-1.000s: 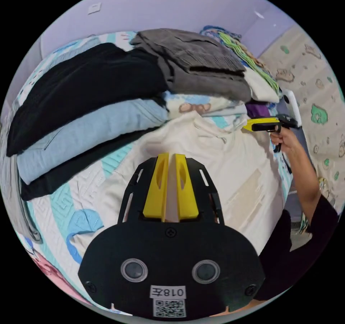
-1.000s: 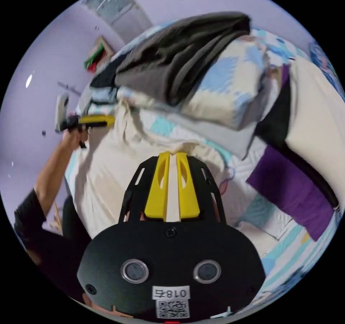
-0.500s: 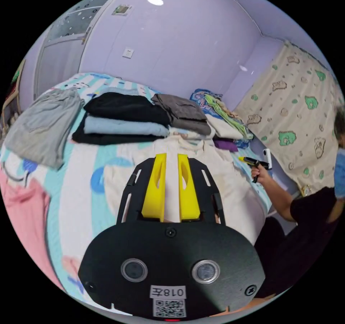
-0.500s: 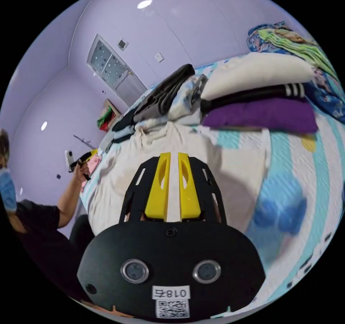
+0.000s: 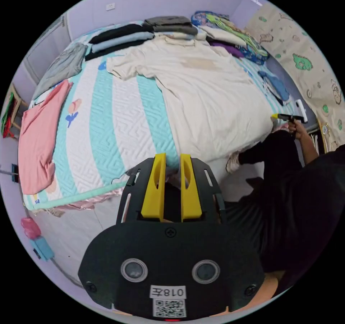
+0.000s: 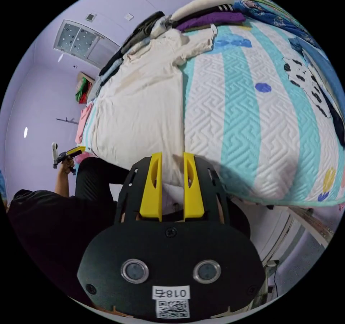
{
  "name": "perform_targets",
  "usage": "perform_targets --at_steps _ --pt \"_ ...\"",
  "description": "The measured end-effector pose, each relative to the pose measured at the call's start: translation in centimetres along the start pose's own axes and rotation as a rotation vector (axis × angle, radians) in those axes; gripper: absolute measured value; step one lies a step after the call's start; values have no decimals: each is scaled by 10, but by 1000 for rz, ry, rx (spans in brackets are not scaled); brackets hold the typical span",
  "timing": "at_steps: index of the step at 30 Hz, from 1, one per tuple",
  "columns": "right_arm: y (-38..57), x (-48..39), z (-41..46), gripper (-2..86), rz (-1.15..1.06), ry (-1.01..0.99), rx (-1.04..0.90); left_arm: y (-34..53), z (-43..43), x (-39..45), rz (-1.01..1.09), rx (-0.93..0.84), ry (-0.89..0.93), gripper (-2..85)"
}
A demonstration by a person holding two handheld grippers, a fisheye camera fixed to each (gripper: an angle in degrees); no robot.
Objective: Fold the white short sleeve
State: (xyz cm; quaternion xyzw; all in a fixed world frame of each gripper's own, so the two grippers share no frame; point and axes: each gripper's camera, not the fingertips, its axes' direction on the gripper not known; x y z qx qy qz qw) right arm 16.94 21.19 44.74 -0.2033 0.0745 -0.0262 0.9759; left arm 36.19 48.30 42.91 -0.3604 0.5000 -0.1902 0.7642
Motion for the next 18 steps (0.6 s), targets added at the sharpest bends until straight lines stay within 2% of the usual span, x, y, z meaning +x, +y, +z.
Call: perform_targets --at_steps 7,14,18 --pt "21 -7 45 109 -46 55 -209 -33 27 46 74 -254 77 88" --pt "23 -21 92 113 -96 69 -248 -90 45 94 79 -287 61 100" --pt "21 -19 118 117 -76 157 -303 -114 41 118 112 -342 12 85"
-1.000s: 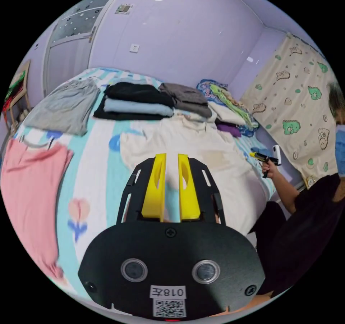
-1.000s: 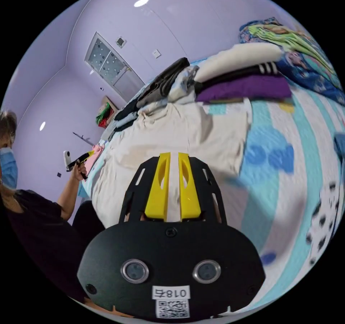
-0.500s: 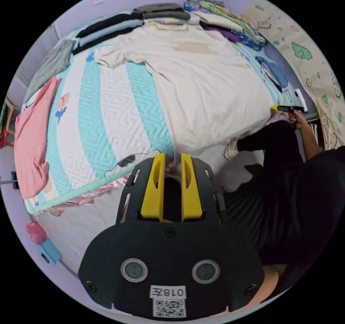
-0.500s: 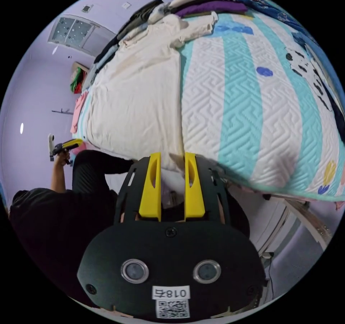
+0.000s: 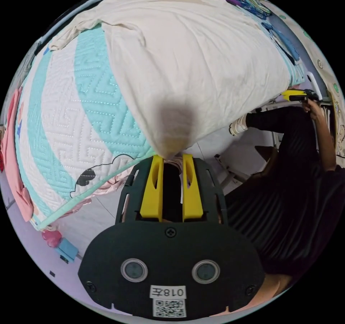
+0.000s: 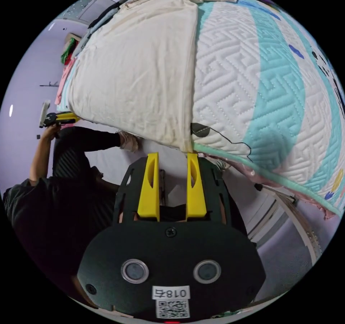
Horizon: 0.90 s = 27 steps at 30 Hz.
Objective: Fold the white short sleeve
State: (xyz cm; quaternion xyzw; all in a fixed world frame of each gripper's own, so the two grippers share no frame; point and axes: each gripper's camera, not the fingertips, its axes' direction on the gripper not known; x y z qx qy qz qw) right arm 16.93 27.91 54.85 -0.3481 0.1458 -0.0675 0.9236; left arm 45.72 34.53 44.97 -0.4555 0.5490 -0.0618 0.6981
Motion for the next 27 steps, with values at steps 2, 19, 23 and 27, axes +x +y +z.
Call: perform_targets --at_steps 2,19,23,27 --pt "-3 0 9 123 5 0 -23 -8 -12 7 -20 1 33 87" --pt "19 -15 -1 5 -58 -32 -46 -54 -77 104 3 -190 -60 -9" --pt "40 -17 -11 2 -97 -79 -27 -42 -111 128 15 -149 -58 -10" --pt "53 -19 -7 0 -117 -81 -62 -33 -132 155 45 -146 -62 -10"
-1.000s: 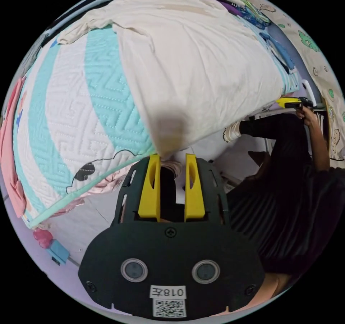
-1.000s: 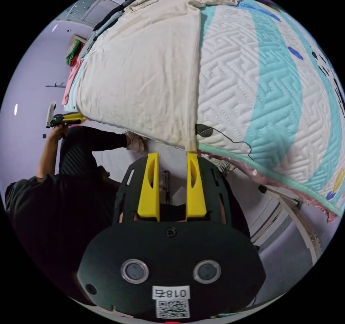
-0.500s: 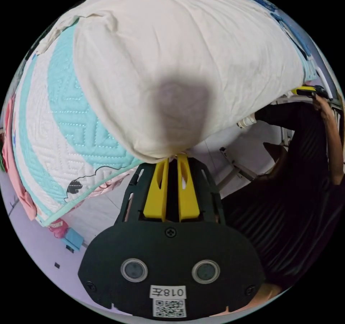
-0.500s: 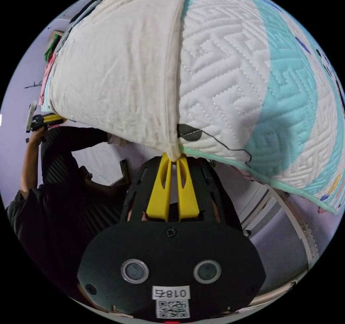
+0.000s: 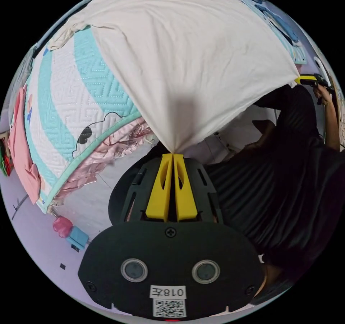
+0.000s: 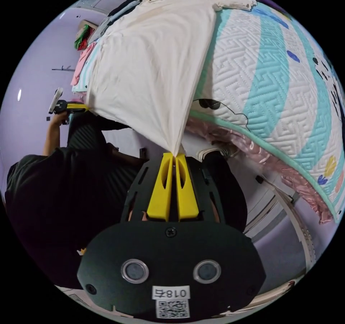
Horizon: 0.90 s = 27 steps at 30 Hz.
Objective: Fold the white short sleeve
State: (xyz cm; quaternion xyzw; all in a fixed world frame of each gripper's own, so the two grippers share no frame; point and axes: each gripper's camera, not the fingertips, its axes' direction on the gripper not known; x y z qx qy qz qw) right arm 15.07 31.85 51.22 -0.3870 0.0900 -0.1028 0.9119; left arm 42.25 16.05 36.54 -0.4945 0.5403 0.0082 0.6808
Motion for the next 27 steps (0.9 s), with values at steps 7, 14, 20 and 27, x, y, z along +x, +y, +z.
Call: perform_targets --at_steps 7,14,20,27 --pt "-1 10 25 -1 3 -28 -70 -2 -16 28 -20 -42 -13 -2" --pt "-8 23 48 0 4 -29 -75 -8 -88 25 -124 187 52 84" --pt "0 31 35 1 -34 -64 9 -155 -235 121 201 666 -6 104" --pt "14 35 19 1 -98 -96 100 -396 -270 233 252 821 -17 120"
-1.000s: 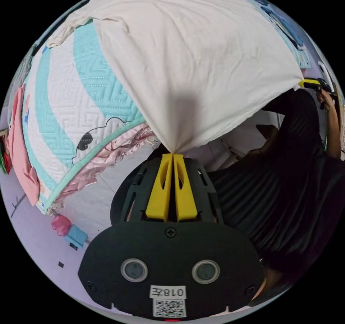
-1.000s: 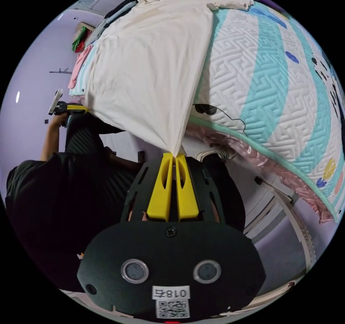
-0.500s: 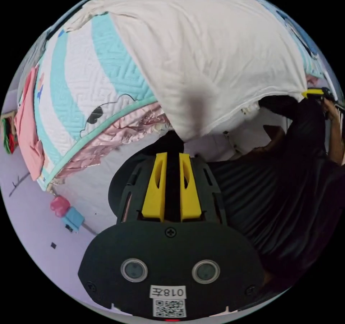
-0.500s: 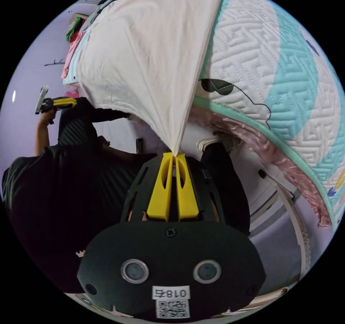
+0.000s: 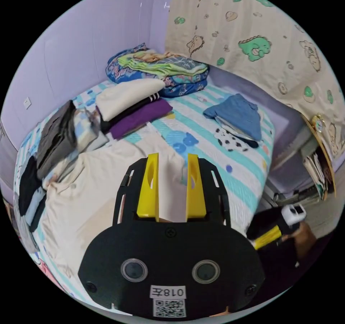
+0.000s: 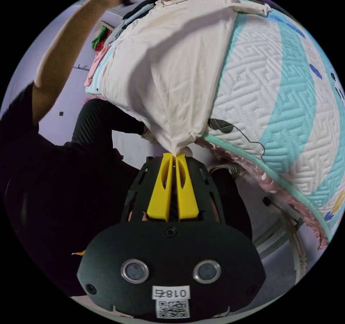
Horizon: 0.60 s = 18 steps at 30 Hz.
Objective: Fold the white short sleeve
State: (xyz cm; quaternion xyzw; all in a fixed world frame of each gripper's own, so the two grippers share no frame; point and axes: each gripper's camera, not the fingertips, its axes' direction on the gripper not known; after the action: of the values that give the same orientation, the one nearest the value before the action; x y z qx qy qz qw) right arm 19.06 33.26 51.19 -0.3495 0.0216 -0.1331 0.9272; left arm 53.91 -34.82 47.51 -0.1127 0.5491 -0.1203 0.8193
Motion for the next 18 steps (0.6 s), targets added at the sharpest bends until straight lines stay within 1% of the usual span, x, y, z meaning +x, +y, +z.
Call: perform_targets --at_steps 2,5,8,12,15,16,17,18 --pt "3 2 -2 1 -10 -2 12 -34 68 6 -34 -77 -58 131" --pt "6 7 -5 1 -26 -23 27 -46 129 2 -101 -140 -135 135" --pt "7 11 -9 0 -45 -50 43 -45 166 -7 -138 -166 -149 134" --pt "8 16 -12 0 -56 -66 47 -42 187 -13 -137 -203 -158 127" --pt "10 19 -14 -1 -52 -69 50 -38 194 -17 -90 -213 -155 86" --pt "11 19 -15 -1 -51 -69 51 -36 196 -21 -86 -219 -154 39" --pt "13 19 -16 -1 -48 -68 56 -33 199 -27 -89 -224 -150 12" --pt "15 19 -17 -1 -43 -67 61 -31 200 -31 -96 -224 -140 8"
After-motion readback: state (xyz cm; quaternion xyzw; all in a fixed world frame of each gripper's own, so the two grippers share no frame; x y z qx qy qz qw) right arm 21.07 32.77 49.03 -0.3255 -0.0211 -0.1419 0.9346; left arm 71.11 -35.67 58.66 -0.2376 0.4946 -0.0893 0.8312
